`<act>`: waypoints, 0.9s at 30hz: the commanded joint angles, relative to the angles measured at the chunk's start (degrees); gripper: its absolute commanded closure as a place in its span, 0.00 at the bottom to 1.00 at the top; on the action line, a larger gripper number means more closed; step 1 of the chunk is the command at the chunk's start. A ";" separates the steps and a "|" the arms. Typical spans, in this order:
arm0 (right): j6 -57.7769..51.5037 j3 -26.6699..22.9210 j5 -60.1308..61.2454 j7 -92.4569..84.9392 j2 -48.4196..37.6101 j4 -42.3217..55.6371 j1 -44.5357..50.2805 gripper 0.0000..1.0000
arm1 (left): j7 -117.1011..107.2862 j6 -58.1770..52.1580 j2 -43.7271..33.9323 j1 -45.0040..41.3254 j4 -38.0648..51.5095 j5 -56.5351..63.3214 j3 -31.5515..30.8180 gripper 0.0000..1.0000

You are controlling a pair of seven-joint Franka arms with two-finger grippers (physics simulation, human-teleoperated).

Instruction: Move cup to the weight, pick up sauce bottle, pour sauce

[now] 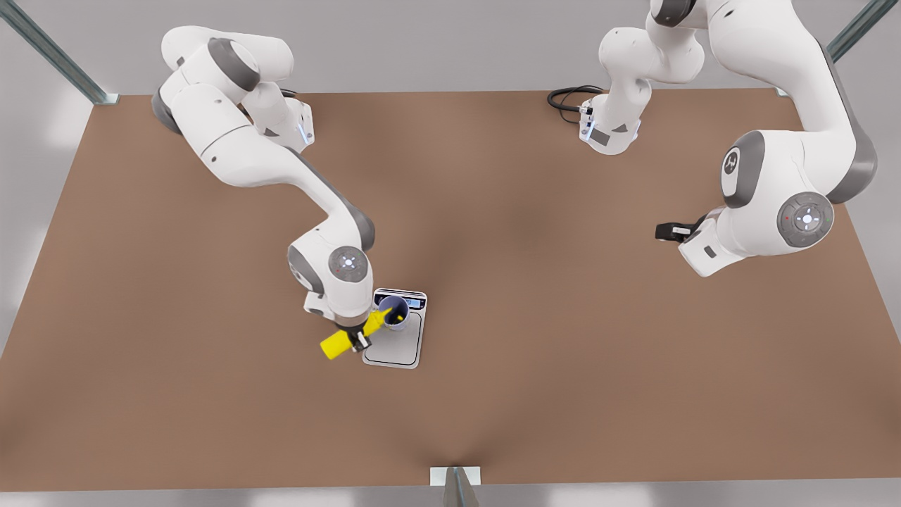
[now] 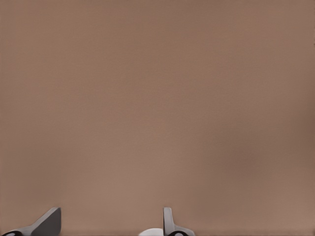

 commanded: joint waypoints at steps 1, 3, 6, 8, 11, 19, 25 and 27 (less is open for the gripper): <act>-0.14 -0.01 -0.42 0.13 0.06 0.01 0.07 0.55 | 0.00 0.00 0.00 0.00 0.00 -0.03 0.00 0.00; -0.23 -0.01 -1.48 0.40 0.15 0.09 0.33 0.55 | 0.09 0.00 0.00 0.00 0.00 -0.03 0.00 0.00; -0.23 -0.01 -3.76 0.49 0.32 0.09 0.33 0.55 | 0.00 0.00 0.00 0.00 0.00 -0.03 0.00 0.00; -0.40 -0.01 -3.85 0.49 0.41 0.09 0.33 0.55 | -0.09 -0.09 0.00 0.00 0.35 -0.03 0.00 0.00; -0.40 -0.01 -3.24 0.49 0.50 0.27 0.33 0.55 | -0.09 -0.53 0.00 0.00 0.35 -0.03 0.00 0.00; -0.05 1.58 -2.89 2.51 0.94 0.97 0.25 0.54 | 0.00 -0.62 0.08 0.00 0.53 -0.03 0.09 0.00; -0.14 2.19 -0.95 2.68 0.41 1.06 -0.46 0.54 | -0.18 -1.67 0.00 0.00 1.58 -0.12 -0.08 0.00; -0.14 2.54 -0.51 2.60 0.32 1.41 -0.54 0.55 | -0.26 -1.76 0.00 0.00 1.58 -0.12 -0.35 0.00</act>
